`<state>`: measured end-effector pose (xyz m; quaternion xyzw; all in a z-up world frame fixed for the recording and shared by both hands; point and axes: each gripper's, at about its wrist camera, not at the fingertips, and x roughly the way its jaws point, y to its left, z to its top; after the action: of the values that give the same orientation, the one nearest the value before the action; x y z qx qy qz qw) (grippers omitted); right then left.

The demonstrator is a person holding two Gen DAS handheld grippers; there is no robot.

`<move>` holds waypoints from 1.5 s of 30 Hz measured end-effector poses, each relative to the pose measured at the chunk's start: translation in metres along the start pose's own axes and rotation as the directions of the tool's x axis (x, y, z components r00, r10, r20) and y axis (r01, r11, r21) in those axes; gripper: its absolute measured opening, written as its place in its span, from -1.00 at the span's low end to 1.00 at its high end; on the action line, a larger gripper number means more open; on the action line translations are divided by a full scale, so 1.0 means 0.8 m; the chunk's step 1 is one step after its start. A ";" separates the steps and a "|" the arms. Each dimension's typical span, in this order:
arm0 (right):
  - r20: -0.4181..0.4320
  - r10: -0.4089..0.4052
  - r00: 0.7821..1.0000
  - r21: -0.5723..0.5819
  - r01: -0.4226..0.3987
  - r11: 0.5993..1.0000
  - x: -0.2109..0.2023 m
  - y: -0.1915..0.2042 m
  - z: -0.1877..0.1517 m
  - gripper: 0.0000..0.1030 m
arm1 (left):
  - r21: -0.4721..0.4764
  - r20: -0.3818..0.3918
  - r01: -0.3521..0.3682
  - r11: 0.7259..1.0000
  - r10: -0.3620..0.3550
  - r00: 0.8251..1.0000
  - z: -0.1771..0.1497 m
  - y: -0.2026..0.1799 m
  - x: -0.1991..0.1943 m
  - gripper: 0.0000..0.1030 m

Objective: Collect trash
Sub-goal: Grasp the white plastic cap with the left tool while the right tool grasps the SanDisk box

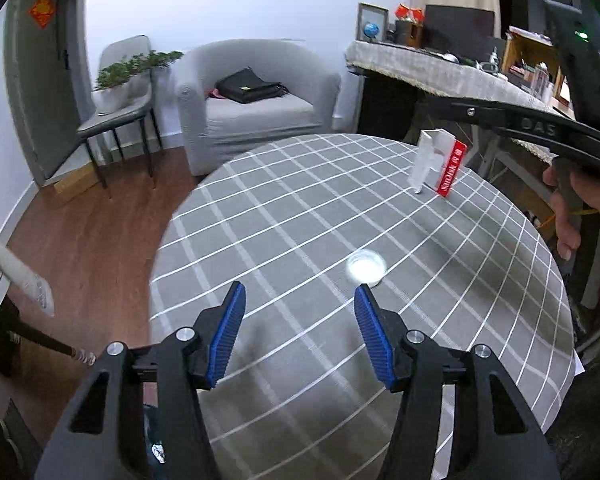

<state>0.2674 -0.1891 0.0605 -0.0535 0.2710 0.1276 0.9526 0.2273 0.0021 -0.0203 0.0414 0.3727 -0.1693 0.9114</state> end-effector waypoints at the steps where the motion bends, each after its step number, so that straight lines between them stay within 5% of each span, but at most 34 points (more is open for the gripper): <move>1: 0.002 -0.007 1.000 0.002 0.007 1.000 -0.002 -0.007 -0.001 0.32 | 0.014 -0.012 0.003 1.000 -0.003 1.000 0.005 -0.006 0.008 0.17; 14: -0.012 -0.051 0.999 0.073 0.052 0.996 -0.016 -0.083 -0.028 0.34 | 0.097 -0.105 0.019 0.995 -0.009 0.994 0.024 -0.059 0.078 0.16; 20: -0.024 -0.028 0.999 0.120 0.030 0.992 -0.018 -0.104 -0.035 0.34 | 0.078 -0.122 -0.004 0.997 0.014 0.992 0.022 -0.063 0.095 -0.09; 22: -0.032 -0.015 0.999 0.109 0.018 0.994 -0.015 -0.102 -0.037 0.33 | 0.059 -0.119 -0.001 0.998 0.008 0.993 0.023 -0.062 0.096 -0.38; 24: -0.056 0.002 0.998 0.105 0.004 0.994 -0.007 -0.102 -0.039 0.05 | 0.057 -0.115 -0.009 0.998 0.016 0.993 0.024 -0.066 0.096 -0.37; 27: -0.063 0.037 0.997 0.125 -0.029 0.992 0.001 -0.104 -0.037 -0.09 | 0.061 -0.115 -0.002 0.998 0.009 0.993 0.025 -0.069 0.097 -0.37; 34: -0.073 0.059 0.996 0.121 -0.050 0.991 0.016 -0.095 -0.032 -0.10 | 0.060 -0.105 0.021 0.998 -0.014 0.994 0.024 -0.075 0.091 -0.37; 45: -0.142 0.046 0.989 0.095 -0.032 0.995 0.053 -0.080 -0.037 -0.59 | -0.002 -0.079 0.055 0.998 -0.055 0.995 0.016 -0.055 0.059 -0.37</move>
<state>0.3046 -0.2466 0.0146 -0.0134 0.3457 0.1294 0.9293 0.2520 -0.0550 -0.0419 0.0377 0.4093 -0.1928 0.8910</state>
